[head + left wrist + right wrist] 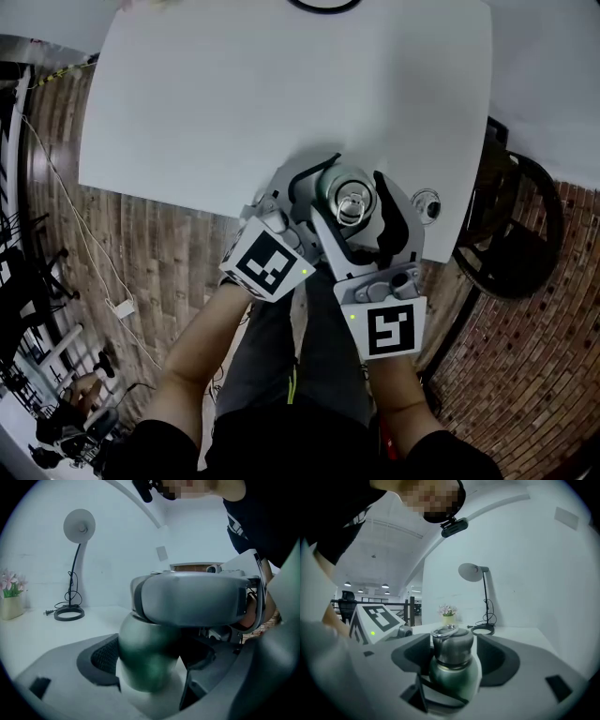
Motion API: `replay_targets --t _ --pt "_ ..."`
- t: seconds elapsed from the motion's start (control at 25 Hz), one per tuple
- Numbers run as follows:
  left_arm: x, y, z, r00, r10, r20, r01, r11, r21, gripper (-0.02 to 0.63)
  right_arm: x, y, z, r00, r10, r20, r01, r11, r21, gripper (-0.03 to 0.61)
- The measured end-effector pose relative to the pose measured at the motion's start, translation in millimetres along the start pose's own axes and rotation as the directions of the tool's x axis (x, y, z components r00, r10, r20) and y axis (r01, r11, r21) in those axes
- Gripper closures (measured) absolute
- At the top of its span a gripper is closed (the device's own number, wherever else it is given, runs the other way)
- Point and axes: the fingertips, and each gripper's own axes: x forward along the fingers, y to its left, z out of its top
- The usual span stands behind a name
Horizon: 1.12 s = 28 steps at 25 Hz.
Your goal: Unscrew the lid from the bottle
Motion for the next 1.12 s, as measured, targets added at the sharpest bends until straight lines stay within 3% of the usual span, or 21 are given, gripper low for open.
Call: replay_targets --t 0.24,0.32,0.56,0.68,0.88,0.96,1.12 --pt "0.2 -1.1 -2.8 1.000 0.001 -0.002 -0.001 1.000 -0.007 0.244 3.3 3.6 -2.8 0.999 0.034 -0.008 -0.034 0.999 -0.014 0.275" --pt "-0.1 -1.3 -5.2 1.000 0.003 -0.004 -0.003 1.000 -0.015 0.244 4.2 2.8 -2.9 0.999 0.053 -0.010 -0.053 0.998 -0.026 0.308" --pt "-1.3 -2.0 -8.2 1.000 0.006 -0.010 -0.006 1.000 -0.023 0.244 3.6 7.2 -5.2 0.988 0.149 -0.041 -0.152 0.986 -0.062 0.311" --pt "0.6 -1.9 3.2 1.000 0.009 0.005 -0.009 1.000 -0.021 0.244 -0.3 9.4 -6.7 0.963 0.259 -0.074 -0.265 0.961 -0.079 0.311" --pt "1.2 -6.3 6.6 1.000 0.003 0.014 -0.003 1.000 -0.013 0.244 -8.0 12.1 -0.7 0.885 0.459 -0.084 -0.464 0.885 -0.050 0.311" --pt "0.3 -6.9 6.1 1.000 -0.004 0.016 0.005 1.000 -0.005 0.244 -8.8 12.1 9.2 0.870 0.491 -0.053 -0.493 0.869 -0.050 0.311" --pt "0.6 -0.8 2.0 1.000 -0.005 0.001 0.005 1.000 0.002 0.244 -2.4 9.9 9.0 0.872 0.486 -0.056 -0.489 0.869 -0.078 0.311"
